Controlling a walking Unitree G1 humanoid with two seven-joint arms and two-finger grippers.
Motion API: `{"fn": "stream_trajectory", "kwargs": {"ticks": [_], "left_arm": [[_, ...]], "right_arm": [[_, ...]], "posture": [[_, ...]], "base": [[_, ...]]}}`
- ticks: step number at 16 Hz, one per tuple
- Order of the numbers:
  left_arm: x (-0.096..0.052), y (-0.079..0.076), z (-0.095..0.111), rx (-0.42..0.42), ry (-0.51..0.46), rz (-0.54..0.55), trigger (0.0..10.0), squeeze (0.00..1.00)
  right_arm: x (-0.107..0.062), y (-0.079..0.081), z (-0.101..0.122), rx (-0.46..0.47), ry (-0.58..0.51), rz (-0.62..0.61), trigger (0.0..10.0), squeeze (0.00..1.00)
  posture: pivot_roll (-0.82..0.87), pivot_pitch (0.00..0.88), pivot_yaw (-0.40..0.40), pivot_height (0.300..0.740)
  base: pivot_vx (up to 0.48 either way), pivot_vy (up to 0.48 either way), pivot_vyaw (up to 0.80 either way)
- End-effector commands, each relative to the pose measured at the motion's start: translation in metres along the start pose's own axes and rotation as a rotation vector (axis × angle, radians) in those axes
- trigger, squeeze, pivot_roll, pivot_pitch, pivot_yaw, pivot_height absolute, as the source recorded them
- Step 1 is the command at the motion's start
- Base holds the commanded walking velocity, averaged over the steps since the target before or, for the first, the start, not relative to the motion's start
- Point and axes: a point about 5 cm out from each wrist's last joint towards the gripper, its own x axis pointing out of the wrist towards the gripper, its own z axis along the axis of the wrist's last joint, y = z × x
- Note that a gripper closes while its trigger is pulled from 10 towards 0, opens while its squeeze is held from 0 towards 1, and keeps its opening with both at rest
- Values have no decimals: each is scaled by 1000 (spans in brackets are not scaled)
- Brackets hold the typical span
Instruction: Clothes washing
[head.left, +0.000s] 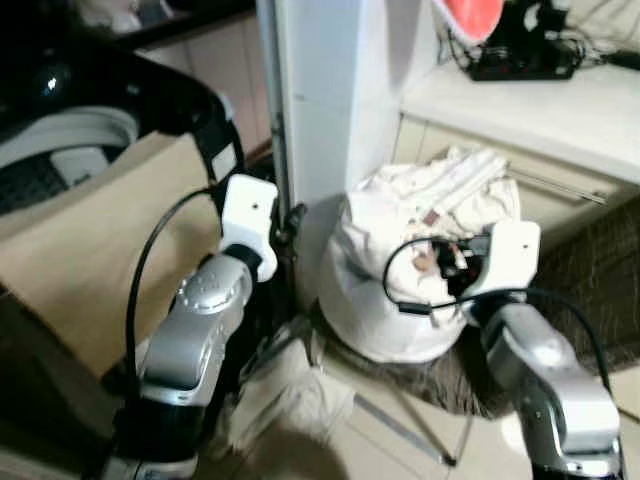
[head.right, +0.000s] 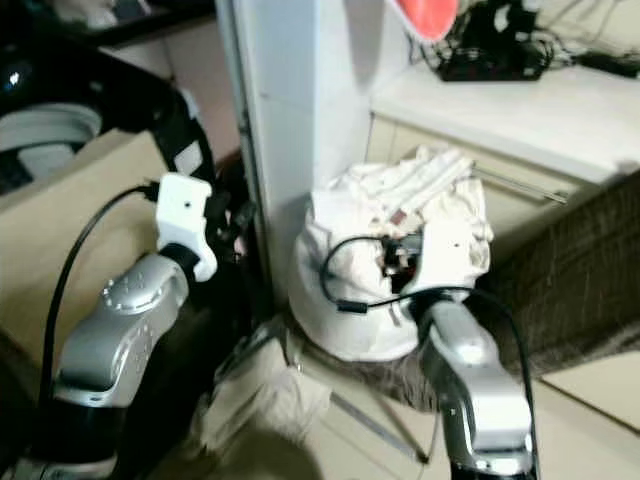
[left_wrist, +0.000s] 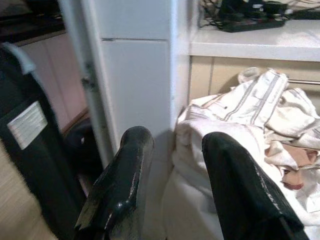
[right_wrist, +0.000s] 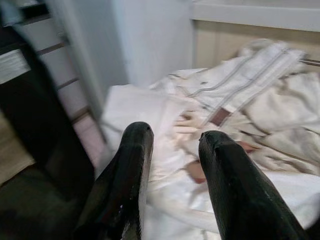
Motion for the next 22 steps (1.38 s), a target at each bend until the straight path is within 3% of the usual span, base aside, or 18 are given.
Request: {"fn": "stream_trajectory", "kwargs": {"ticks": [1,5,8,10,16,19,22], "left_arm": [[-3,4,13,-6,-72,15,10000,0],[-4,3,19,-3,-101,17,10000,0],[-4,3,20,1,-105,15,10000,0],[-4,3,19,5,-103,12,10000,0],[-4,0,18,7,-98,-1,10000,0],[-4,2,19,14,-103,5,10000,0],[-7,5,18,23,-100,12,10000,0]], "right_arm": [[3,2,8,0,-33,19,10000,0],[3,3,15,-41,-68,55,10000,0],[4,5,18,-51,-87,65,10000,0],[5,0,17,-5,-83,27,10000,0],[2,-2,16,-7,-84,25,10000,0],[2,1,20,-57,-98,83,10000,0],[1,10,18,-78,-81,154,10000,0]], "posture": [[-66,0,23,740],[-64,0,21,740],[-62,0,15,740],[-62,0,12,740],[-76,0,22,740],[-71,0,18,740],[-62,0,15,740]], "base": [[0,0,0],[276,0,0],[292,0,800],[294,0,0],[294,0,0],[294,0,0],[294,0,800]]}}
